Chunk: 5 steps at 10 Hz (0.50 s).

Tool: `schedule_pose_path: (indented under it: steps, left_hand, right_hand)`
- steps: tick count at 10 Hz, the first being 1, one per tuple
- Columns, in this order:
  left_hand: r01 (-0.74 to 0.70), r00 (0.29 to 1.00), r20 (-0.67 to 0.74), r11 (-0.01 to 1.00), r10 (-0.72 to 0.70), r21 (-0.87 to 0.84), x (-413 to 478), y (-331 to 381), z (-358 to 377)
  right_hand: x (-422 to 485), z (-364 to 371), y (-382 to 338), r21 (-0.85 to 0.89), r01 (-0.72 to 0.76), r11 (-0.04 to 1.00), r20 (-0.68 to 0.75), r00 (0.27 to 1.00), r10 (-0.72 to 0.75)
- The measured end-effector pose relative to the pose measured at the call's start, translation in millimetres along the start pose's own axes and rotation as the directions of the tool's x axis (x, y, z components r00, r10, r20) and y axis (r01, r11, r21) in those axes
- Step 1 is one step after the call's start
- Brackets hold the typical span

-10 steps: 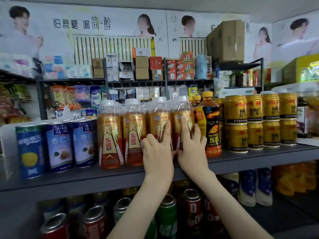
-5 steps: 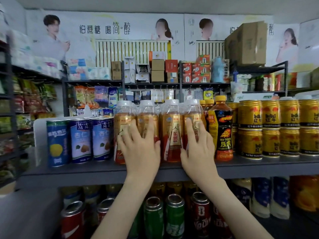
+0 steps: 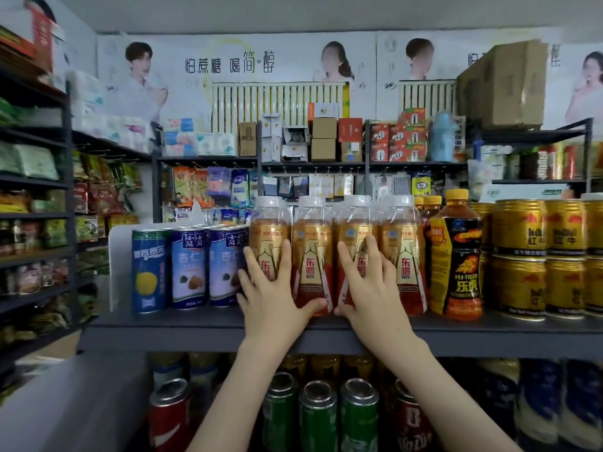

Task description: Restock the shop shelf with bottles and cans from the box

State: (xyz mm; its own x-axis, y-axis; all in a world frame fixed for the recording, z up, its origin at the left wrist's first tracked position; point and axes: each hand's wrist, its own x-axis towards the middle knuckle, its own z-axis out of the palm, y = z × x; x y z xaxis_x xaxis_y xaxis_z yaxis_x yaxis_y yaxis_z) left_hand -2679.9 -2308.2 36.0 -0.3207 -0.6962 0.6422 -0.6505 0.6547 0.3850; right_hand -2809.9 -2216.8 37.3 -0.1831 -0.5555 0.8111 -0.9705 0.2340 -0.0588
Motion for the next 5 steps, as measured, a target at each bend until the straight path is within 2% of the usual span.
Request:
schedule_pose_path:
  steps: [2, 4, 5]
  left_hand:
    - [0.038, 0.999, 0.036, 0.999, -0.037, -0.02, -1, 11, -1]
    - [0.033, 0.998, 0.057, 0.999, -0.031, -0.034, -2, 10, -4]
    - [0.04, 0.997, 0.061, 0.999, -0.037, -0.035, -3, 10, -7]
  right_hand:
    - [4, 5, 2, -0.031, -0.001, 1.0, -0.06, 0.998, -0.001]
    - [2, -12, -1, 0.079, -0.001, 0.997, 0.033, 0.999, -0.002]
    - [12, -60, -5, 0.494, -0.034, 0.869, 0.062, 0.998, 0.004]
